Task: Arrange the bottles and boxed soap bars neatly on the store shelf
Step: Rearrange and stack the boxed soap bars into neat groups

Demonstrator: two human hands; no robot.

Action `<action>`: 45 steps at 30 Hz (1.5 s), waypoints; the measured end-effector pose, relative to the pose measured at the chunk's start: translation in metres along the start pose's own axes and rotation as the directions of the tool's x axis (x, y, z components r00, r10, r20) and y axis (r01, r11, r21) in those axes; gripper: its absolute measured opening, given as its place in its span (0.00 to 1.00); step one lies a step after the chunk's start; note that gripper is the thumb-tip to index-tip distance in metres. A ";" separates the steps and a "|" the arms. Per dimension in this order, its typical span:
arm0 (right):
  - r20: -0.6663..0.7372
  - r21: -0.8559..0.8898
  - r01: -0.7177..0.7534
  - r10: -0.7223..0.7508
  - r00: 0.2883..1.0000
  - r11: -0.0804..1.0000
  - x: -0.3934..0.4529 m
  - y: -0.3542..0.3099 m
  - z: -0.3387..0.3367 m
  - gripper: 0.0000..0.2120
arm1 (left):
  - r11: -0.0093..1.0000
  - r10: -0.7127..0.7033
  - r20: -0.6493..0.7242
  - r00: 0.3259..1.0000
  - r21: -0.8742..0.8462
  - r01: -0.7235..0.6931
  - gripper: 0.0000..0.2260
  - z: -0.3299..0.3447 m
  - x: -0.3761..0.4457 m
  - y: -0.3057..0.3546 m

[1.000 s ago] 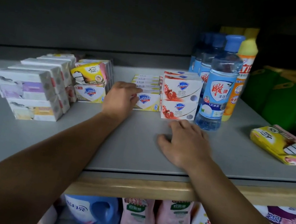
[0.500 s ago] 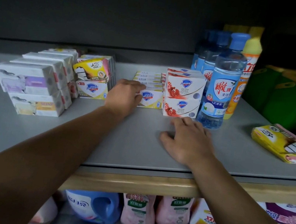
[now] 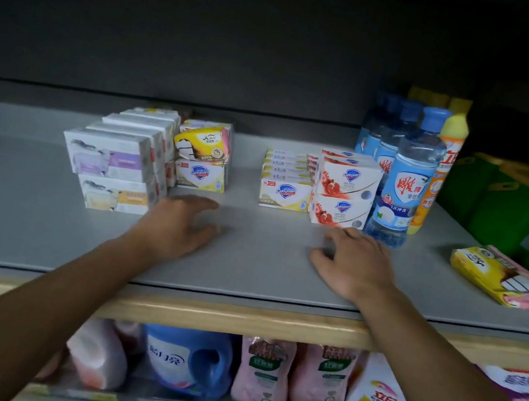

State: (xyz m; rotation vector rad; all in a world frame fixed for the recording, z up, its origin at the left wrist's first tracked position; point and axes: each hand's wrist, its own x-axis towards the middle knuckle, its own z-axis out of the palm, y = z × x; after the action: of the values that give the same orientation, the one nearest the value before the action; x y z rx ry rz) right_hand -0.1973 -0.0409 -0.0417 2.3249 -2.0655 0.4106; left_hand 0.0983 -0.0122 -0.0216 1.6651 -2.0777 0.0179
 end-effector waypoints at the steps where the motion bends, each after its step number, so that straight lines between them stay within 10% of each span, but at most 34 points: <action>1: -0.027 -0.022 0.005 -0.006 1.000 1.000 -0.001 -0.003 -0.002 0.24 | 1.000 -0.021 0.001 1.000 0.010 0.021 0.20 -0.007 -0.013 -0.011; 17: -0.295 0.241 0.328 -0.253 0.921 0.913 0.083 -0.170 -0.008 0.22 | 0.984 -0.138 0.004 0.990 0.117 0.137 0.24 -0.022 -0.053 -0.076; 35: -0.411 0.197 0.318 -0.216 0.886 0.927 0.163 -0.204 -0.002 0.21 | 0.983 -0.173 -0.005 0.985 0.062 0.173 0.26 -0.010 -0.046 -0.090; 42: -0.232 0.693 0.171 -0.008 0.973 0.700 0.085 -0.168 -0.016 0.13 | 0.976 -0.216 0.032 0.976 0.001 0.216 0.24 -0.018 -0.046 -0.086; 45: 0.044 0.916 -0.040 0.001 0.999 0.399 0.046 -0.150 -0.023 0.06 | 0.861 -0.248 0.012 0.969 -0.455 0.226 0.26 -0.029 -0.048 -0.075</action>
State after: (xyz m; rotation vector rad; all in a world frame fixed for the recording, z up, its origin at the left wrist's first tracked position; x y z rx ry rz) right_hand -0.0510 -0.0623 0.0149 2.7108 -2.1504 2.0136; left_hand 0.1848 0.0210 -0.0347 1.5854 -1.6585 -0.4707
